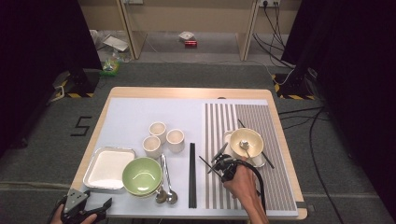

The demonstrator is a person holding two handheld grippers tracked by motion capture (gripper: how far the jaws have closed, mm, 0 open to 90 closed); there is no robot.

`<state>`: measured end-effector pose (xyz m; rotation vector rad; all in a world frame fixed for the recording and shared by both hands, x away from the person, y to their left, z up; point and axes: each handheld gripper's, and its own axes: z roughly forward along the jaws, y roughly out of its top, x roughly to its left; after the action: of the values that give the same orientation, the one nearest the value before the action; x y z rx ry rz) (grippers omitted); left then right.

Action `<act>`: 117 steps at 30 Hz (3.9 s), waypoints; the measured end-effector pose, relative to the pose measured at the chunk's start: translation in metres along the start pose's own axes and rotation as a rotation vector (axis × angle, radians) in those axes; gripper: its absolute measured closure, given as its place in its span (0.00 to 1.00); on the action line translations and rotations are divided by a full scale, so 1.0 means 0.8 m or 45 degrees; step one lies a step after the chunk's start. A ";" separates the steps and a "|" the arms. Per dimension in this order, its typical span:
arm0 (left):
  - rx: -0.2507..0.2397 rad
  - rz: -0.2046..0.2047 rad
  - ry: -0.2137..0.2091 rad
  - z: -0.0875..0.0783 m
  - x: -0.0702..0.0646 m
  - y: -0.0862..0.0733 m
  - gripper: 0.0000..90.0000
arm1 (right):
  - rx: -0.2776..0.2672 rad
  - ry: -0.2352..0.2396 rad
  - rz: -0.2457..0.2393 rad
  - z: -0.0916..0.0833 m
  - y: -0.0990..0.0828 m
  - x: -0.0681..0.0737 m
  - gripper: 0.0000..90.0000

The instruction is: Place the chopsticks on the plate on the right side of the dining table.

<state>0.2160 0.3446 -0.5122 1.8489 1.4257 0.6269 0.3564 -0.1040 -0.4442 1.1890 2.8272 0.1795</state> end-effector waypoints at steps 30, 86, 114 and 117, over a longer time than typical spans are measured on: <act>0.000 0.000 -0.001 0.000 0.000 0.000 0.12 | -0.141 -0.018 -0.014 -0.042 -0.091 -0.016 0.96; 0.014 0.002 -0.005 0.000 0.000 0.002 0.12 | -0.173 -0.091 0.313 -0.060 -0.223 -0.122 0.96; 0.025 0.006 -0.003 0.000 0.001 0.003 0.12 | -0.217 -0.069 0.424 -0.064 -0.154 -0.196 0.96; 0.025 0.005 -0.003 0.000 0.001 0.003 0.12 | -0.204 -0.069 0.419 -0.060 -0.139 -0.203 0.96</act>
<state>0.2177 0.3447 -0.5106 1.8674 1.4316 0.6149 0.3855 -0.3013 -0.4086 1.5831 2.4978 0.3767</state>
